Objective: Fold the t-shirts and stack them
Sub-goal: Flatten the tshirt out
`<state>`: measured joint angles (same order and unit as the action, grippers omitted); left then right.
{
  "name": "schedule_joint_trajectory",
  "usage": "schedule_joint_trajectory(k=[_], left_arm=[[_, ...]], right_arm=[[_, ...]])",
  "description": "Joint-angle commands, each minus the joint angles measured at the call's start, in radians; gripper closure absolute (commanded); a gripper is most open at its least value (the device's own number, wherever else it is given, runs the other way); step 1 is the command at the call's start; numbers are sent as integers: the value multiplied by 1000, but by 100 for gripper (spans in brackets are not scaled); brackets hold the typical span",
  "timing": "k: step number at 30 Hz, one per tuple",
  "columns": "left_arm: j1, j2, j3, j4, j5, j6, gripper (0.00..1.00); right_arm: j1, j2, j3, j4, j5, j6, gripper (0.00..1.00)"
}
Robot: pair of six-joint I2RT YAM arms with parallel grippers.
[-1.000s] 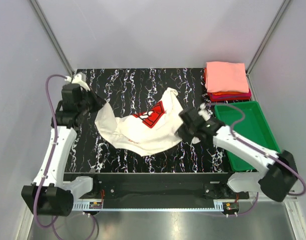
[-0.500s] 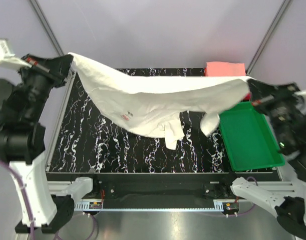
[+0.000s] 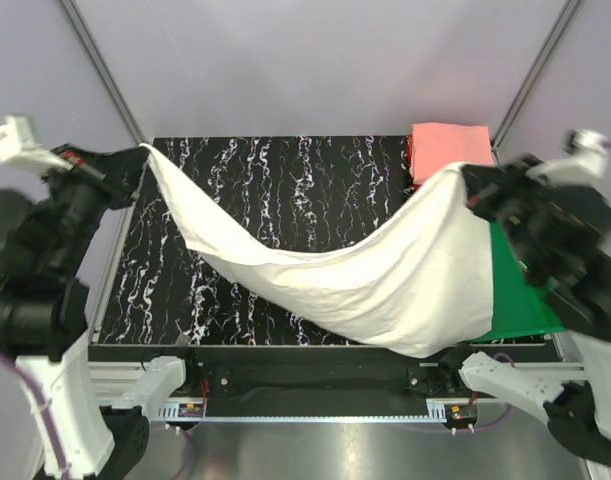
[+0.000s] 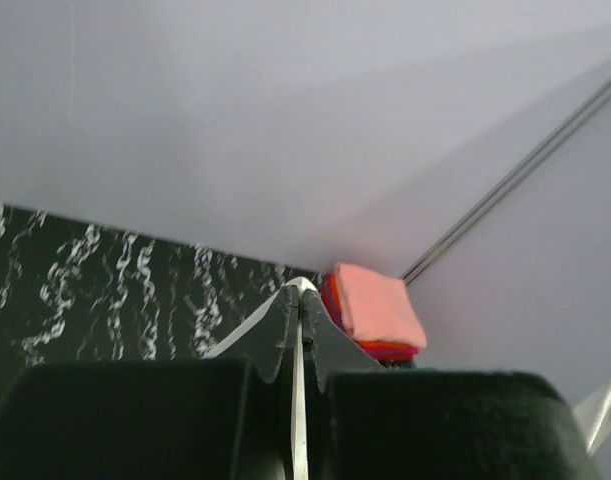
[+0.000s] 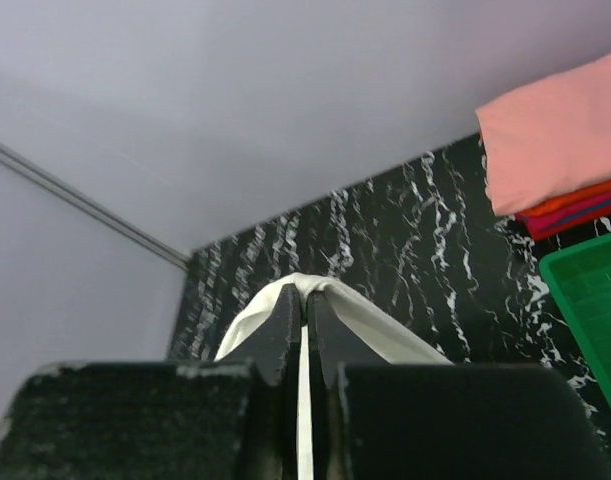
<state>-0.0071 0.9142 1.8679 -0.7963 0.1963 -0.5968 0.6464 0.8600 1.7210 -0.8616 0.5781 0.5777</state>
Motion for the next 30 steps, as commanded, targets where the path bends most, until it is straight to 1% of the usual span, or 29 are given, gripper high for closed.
schedule_joint_trajectory(k=[1,2,3,5,6,7,8,9,11,12,13,14,15,16,18,19,20,22,23,24,26,27,28,29,30], left_arm=[[6,135,-104,-11,15,64,100],[6,158,-127,2,11,71,100],[6,182,-163,62,12,72,100],[6,293,-142,110,0,72,100],[6,345,-54,121,-1,69,100],[34,451,6,123,-17,68,100],[42,506,73,123,-30,63,100],[54,613,220,123,-64,55,100],[99,719,369,124,-112,19,100],[122,773,507,124,-110,-10,100],[186,846,540,141,-47,-109,100],[215,848,522,237,-8,-168,100],[240,842,469,274,27,-222,100],[281,841,461,305,82,-301,100],[306,830,477,383,132,-354,100],[324,825,488,416,188,-398,100],[331,816,496,472,212,-412,100],[347,769,478,497,264,-411,100],[357,743,429,490,279,-400,100],[366,679,395,483,297,-382,100],[380,596,321,467,285,-292,100],[380,512,245,465,270,-252,100],[378,468,196,467,250,-192,100],[380,425,91,451,250,-167,100],[381,341,38,424,250,-146,100]], right_arm=[[-2,244,8,31,-73,-68,100],[-5,287,23,47,-89,-78,100],[-19,382,38,67,-109,-85,100],[-56,480,109,128,-205,-99,100],[-100,579,141,150,-231,-102,100],[-132,630,228,176,-266,-108,100],[-160,686,289,179,-280,-114,100],[-212,794,422,180,-282,-125,100],[-253,893,550,211,-268,-200,100],[-278,990,701,204,-286,-220,100],[-322,1037,783,167,-346,-228,100],[-349,1078,860,150,-384,-219,100],[-366,1140,991,141,-418,-213,100],[-381,1160,1044,135,-473,-205,100],[-410,1172,1127,133,-494,-210,100],[-418,1163,1132,133,-492,-216,100],[-425,1145,1120,133,-488,-217,100],[-427,1050,998,142,-465,-236,100],[-427,1013,938,147,-457,-242,100],[-427,939,808,150,-446,-246,100],[-427,861,668,167,-414,-251,100],[-427,791,523,179,-408,-253,100],[-427,754,449,209,-393,-246,100],[-427,720,378,222,-385,-234,100],[-427,655,247,236,-388,-228,100]])
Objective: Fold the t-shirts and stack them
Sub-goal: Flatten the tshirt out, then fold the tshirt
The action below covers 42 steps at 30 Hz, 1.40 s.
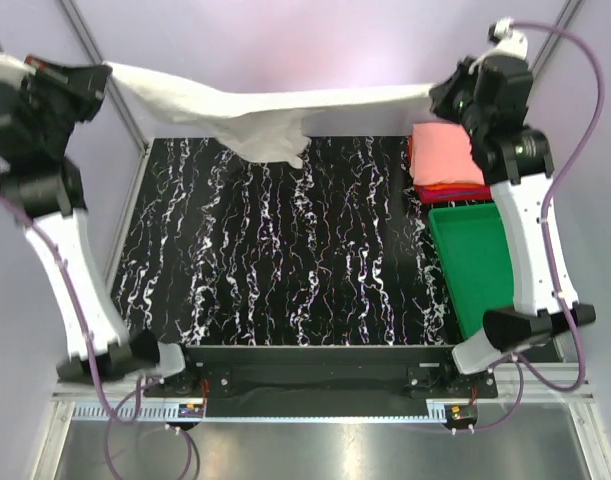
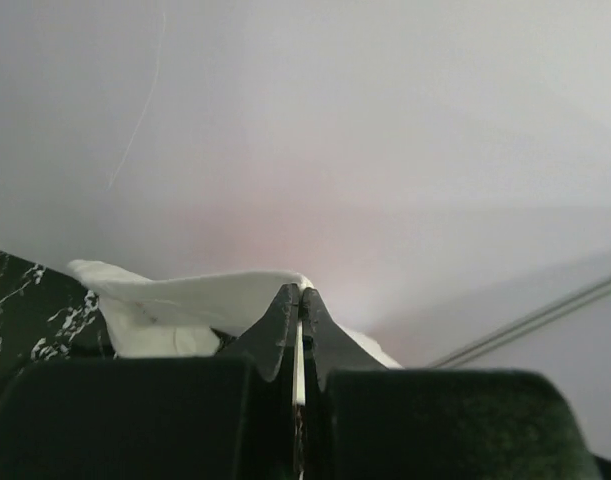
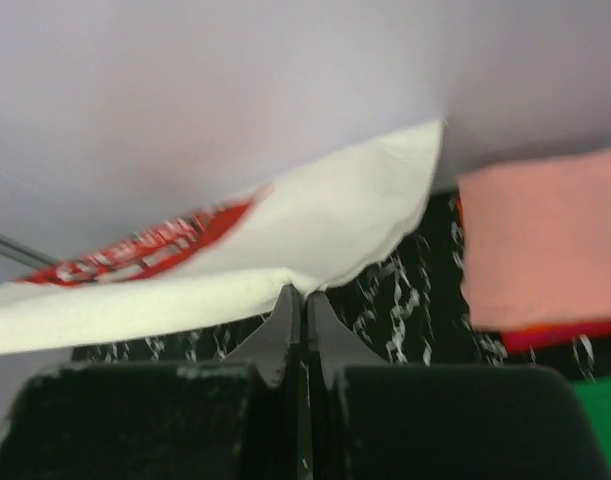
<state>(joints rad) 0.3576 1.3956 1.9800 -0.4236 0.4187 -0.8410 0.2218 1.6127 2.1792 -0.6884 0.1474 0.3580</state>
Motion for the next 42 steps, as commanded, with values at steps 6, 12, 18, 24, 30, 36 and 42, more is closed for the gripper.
schedule_joint_trajectory(k=[6,12,18,24,30,36,42], left_arm=[[-67,-554,-641,-23,-202,192,100],[-82,-699,-1108,-38,-262,68,100],[-77,-756,-1247,-53,-394,92,100],[-75,-808,-1345,-55,-447,77,100],[-77,-790,-1305,-55,-475,155,100],[-77,-643,-1270,51,-334,241,100],[-89,-377,-1213,140,-106,337,100]], right_arm=[[-2,-362,-667,84,-12,85,100],[-2,-562,-1104,81,-153,219,100],[-1,-567,-1347,125,-288,233,100],[-2,-570,-1424,125,-307,249,100],[-2,-603,-1447,119,-315,260,100],[-2,-582,-1457,119,-275,256,100],[-2,-537,-1460,118,-181,268,100]])
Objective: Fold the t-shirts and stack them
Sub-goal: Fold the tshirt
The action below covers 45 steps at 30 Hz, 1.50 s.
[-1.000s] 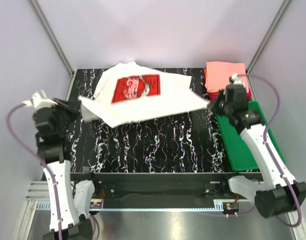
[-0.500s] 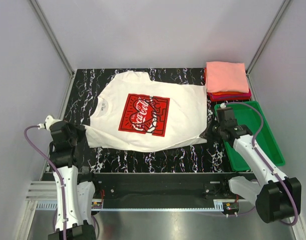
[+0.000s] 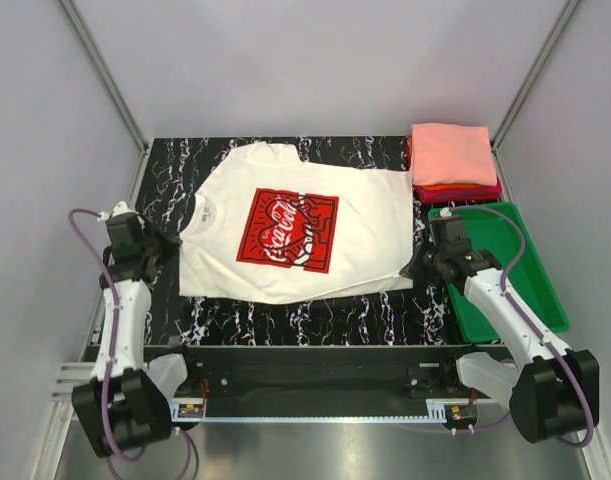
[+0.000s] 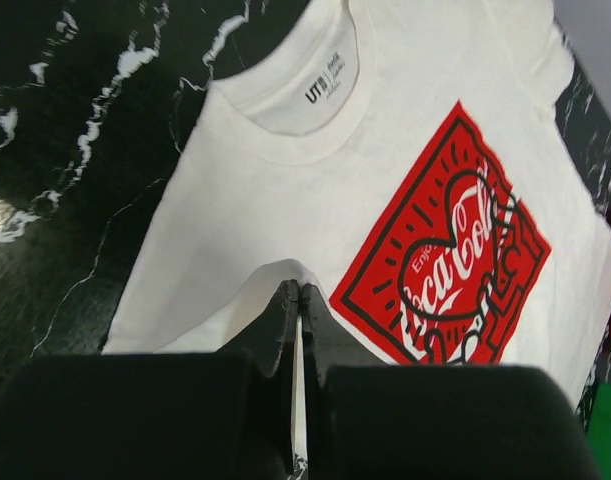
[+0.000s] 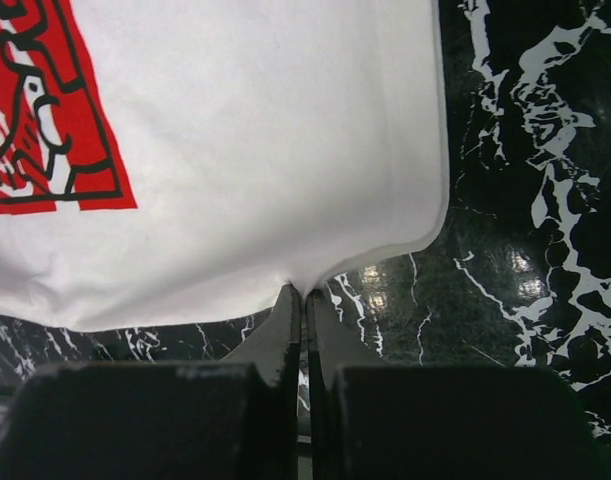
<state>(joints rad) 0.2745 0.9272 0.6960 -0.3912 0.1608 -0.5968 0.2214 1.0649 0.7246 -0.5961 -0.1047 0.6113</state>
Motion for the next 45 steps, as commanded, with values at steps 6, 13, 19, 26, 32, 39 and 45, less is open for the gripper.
schedule_joint_trajectory(k=[6,13,19,26,32,39,45], left_arm=[[-27,275,201,86,192,129,100],[-98,442,374,86,201,150,100],[-130,602,479,66,181,170,100],[-127,714,605,28,126,210,100],[-129,731,658,15,132,215,100],[-127,753,711,-14,102,216,100],[-130,780,758,-21,112,216,100]], right_arm=[[-1,13,4,-20,199,-11,100],[-4,59,35,-24,237,-13,100],[-2,99,62,-16,247,-35,100],[-2,122,75,-16,297,-61,100],[-2,165,116,5,250,-119,100],[-2,266,174,9,277,-159,100],[-2,311,193,18,295,-156,100]])
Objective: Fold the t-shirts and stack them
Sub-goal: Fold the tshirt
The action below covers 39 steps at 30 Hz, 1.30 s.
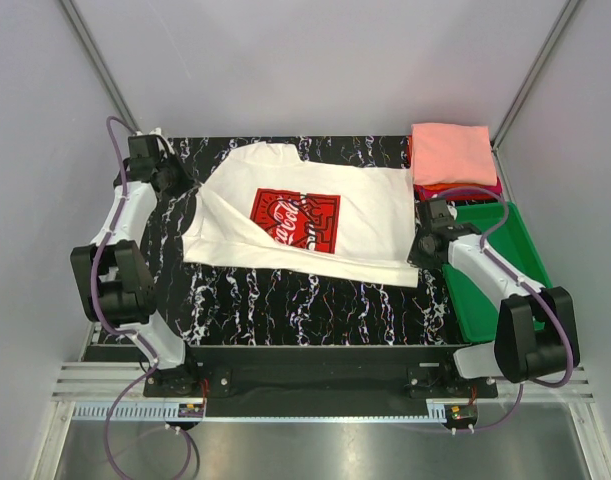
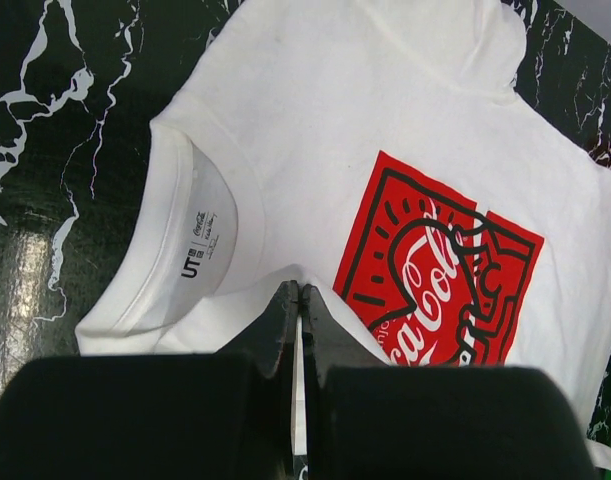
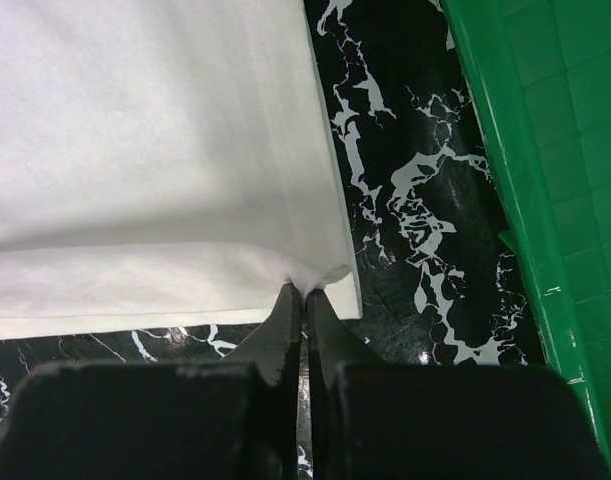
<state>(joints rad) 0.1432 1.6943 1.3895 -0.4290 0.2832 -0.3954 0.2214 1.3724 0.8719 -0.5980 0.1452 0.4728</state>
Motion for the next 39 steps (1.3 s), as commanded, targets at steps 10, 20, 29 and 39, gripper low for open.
schedule_joint_trajectory(k=[10,20,29,39], left_arm=[[4,90,128,18,2,17,100],[4,130,177,19,10,29,100],[2,162,197,18,2,33,100],[6,182,238,19,-6,38,100]], right_arm=[[-4,54,84,21,86,-5,100],[-7,99,104,33,111,-14,100],[-7,114,114,47,132,-16,100],[-8,140,133,58,154,-31,100]])
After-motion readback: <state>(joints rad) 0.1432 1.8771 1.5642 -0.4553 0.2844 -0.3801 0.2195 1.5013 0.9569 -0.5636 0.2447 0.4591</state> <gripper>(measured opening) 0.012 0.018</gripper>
